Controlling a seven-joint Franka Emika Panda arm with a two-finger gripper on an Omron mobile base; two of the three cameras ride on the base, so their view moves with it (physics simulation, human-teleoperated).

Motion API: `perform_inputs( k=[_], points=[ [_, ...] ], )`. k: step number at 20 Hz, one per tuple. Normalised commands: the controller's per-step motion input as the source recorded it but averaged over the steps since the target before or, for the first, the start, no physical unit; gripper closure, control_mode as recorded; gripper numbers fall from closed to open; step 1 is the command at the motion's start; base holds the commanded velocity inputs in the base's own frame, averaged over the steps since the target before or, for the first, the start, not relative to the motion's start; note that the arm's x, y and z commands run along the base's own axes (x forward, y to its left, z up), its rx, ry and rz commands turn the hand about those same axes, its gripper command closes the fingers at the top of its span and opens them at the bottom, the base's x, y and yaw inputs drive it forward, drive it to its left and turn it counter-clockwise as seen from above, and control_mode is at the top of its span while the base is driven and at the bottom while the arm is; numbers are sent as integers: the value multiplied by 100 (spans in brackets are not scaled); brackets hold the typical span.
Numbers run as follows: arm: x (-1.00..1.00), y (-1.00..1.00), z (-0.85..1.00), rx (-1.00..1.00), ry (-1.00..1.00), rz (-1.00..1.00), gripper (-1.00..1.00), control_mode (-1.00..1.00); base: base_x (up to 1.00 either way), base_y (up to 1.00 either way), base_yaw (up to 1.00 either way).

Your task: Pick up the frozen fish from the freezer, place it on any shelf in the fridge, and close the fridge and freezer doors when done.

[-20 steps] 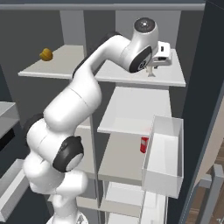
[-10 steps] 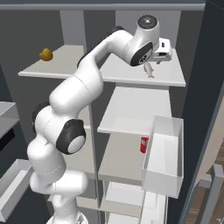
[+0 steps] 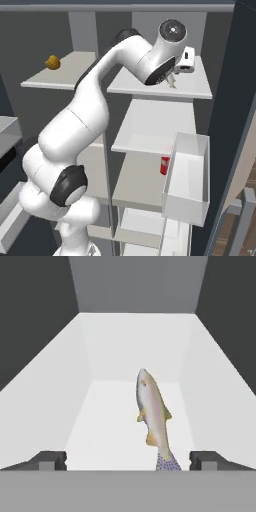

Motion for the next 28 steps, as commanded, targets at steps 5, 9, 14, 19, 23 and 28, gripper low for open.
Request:
perform_inputs(
  k=[5,9,14,19,23,28],
  points=[
    [-100,73,-44,0,-22,0,-100,-100,0,0,0],
    [-100,81,-56,0,-2,0,-100,-100,0,0,0],
    [-100,90,-58,0,16,-3,-100,-100,0,0,0],
    [-42,89,-25,0,37,-1,-100,-100,0,0,0],
    [0,52,0,0,46,0,-100,-100,0,0,0],
    [0,0,0,0,3,0,-100,-100,0,0,0]
  ],
)
